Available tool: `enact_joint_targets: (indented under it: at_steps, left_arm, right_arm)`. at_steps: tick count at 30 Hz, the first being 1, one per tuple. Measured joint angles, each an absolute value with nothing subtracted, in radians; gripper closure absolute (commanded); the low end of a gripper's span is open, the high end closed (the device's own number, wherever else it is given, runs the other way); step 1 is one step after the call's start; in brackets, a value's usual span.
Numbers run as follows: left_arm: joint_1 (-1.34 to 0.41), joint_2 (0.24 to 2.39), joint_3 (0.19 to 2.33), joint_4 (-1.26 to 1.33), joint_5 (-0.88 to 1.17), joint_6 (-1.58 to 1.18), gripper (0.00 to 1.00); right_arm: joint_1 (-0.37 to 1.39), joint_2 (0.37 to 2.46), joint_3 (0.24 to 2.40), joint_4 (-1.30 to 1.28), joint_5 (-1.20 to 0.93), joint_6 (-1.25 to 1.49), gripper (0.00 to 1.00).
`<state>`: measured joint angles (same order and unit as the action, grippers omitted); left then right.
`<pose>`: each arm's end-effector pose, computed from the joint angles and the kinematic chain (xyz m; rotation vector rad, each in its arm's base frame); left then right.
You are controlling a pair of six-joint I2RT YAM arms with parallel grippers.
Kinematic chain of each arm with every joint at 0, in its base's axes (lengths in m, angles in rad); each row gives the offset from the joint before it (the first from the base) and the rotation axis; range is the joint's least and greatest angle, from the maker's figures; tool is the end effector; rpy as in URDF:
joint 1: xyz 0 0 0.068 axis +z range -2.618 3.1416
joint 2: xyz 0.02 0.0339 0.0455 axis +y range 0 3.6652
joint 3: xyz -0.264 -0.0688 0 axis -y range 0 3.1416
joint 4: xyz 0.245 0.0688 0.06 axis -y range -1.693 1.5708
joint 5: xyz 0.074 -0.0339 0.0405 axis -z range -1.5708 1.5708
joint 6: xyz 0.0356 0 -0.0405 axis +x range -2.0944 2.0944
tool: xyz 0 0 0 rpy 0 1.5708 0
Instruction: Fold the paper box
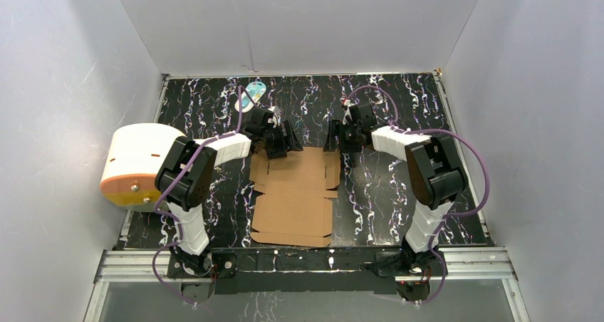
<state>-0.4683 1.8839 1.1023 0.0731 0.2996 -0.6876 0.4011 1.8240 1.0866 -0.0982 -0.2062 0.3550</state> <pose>0.3517 -0.1897 0.1644 -0.0977 2.4222 -0.9135 0.3478 0.1554 0.1680 -0.1552 2.4650 0.5881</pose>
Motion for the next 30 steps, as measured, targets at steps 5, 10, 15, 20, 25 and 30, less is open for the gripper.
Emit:
enact_joint_targets:
  at_steps: [5, 10, 15, 20, 25, 30]
  left_arm:
    - [-0.469, 1.884, 1.102, 0.073, 0.3, -0.688, 0.3]
    - [-0.469, 1.884, 1.103, 0.073, 0.3, -0.688, 0.3]
    - [-0.469, 1.884, 1.103, 0.073, 0.3, -0.688, 0.3]
    - [-0.469, 1.884, 1.104, 0.07, 0.3, -0.688, 0.3]
    - [-0.469, 1.884, 1.104, 0.07, 0.3, -0.688, 0.3]
    - [-0.469, 1.884, 1.104, 0.07, 0.3, -0.688, 0.3]
  right_arm:
    - [0.401, 1.847, 1.105, -0.077, -0.239, 0.357, 0.24]
    - [0.401, 1.85, 1.106, -0.075, -0.27, 0.363, 0.27]
    - [0.392, 1.85, 1.106, -0.077, -0.296, 0.367, 0.3]
    - [0.387, 1.835, 1.106, -0.08, -0.311, 0.368, 0.32]
    - [0.386, 1.81, 1.113, -0.079, -0.342, 0.374, 0.35]
    - [0.389, 1.803, 1.124, -0.068, -0.395, 0.395, 0.36]
